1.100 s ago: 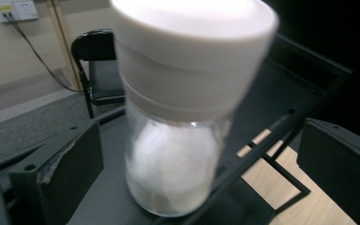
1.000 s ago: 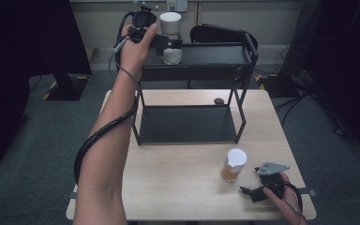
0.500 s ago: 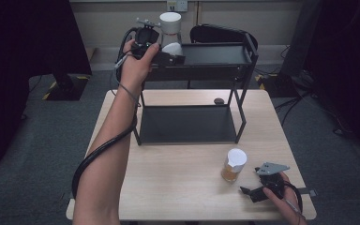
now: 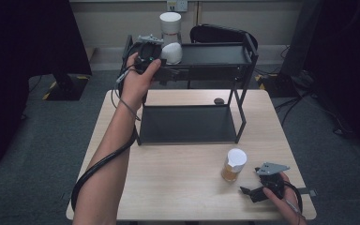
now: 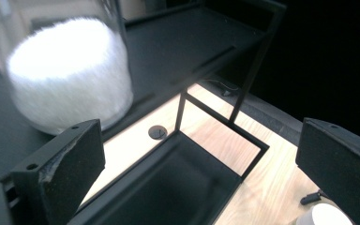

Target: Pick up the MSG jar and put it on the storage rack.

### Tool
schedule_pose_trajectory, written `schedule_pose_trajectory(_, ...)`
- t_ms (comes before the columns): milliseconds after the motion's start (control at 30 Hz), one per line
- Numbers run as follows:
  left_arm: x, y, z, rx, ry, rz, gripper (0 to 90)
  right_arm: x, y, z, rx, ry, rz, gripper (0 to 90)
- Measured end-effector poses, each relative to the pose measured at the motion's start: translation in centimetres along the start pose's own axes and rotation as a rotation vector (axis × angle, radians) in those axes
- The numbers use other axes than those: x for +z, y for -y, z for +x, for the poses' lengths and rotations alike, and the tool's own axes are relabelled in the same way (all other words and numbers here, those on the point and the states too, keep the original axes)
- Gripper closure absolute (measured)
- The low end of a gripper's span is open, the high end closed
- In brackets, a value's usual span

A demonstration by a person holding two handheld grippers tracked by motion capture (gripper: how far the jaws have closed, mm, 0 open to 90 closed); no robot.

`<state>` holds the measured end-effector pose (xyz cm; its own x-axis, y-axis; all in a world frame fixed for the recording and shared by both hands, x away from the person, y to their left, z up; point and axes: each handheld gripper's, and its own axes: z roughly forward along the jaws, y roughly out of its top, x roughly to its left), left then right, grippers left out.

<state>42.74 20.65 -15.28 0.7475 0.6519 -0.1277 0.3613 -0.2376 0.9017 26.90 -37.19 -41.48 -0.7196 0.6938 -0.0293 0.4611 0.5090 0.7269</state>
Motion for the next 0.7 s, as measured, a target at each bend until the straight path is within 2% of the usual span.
schedule_pose_trajectory(367,0.7,2.4,0.4,-0.003,0.042,-0.012,1.0,0.0,0.0,0.0,0.0,0.0,0.0,0.0)
schedule_pose_trajectory(700,1.3,4.4,0.7,-0.007,0.067,-0.002,1.0,0.0,0.0,0.0,0.001,0.001,-0.002,0.0)
